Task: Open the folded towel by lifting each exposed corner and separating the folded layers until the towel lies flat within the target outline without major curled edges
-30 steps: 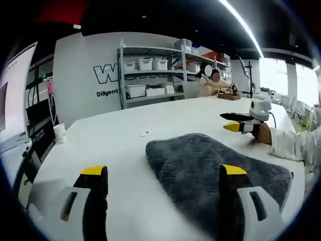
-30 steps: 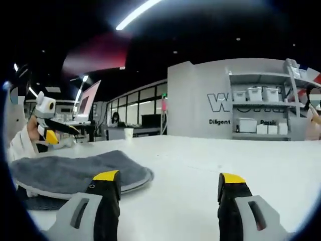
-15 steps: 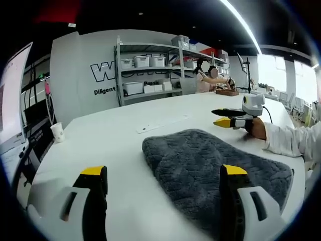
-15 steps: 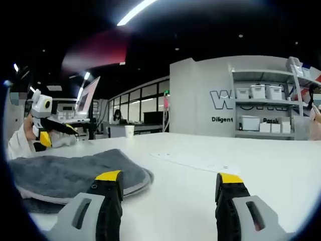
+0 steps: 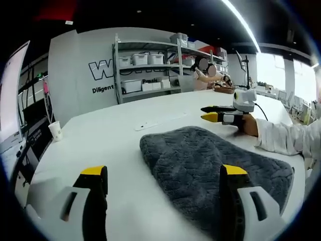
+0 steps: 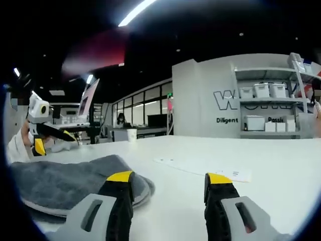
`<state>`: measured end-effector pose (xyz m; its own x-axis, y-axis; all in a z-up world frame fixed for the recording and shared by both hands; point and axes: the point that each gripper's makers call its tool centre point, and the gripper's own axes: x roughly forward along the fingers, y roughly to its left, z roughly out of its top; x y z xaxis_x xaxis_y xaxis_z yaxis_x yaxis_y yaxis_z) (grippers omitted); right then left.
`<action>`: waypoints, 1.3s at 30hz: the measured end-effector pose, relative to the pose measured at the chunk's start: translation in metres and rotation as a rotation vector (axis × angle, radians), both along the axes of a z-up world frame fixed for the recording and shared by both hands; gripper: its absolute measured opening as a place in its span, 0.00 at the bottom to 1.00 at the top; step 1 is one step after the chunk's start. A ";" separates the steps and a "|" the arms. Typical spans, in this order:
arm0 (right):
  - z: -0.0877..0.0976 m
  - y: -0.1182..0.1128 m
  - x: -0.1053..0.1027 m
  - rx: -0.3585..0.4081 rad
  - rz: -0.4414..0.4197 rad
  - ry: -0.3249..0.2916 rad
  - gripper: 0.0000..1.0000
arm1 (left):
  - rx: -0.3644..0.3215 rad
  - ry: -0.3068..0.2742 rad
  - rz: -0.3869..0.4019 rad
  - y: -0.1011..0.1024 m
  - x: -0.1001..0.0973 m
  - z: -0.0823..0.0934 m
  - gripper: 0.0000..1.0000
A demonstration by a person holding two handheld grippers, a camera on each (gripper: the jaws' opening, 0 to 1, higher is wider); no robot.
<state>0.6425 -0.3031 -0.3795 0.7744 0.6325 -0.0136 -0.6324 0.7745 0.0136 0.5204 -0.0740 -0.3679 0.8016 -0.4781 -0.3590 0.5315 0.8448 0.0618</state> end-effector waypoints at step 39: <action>-0.046 0.066 -0.001 -0.112 0.228 0.182 0.05 | -0.009 -0.007 0.012 0.008 -0.002 0.003 0.91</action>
<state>0.6412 -0.2372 -0.4253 0.5909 0.7767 -0.2182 -0.7853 0.6157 0.0649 0.5180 -0.0657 -0.3645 0.8095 -0.4718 -0.3494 0.5211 0.8515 0.0576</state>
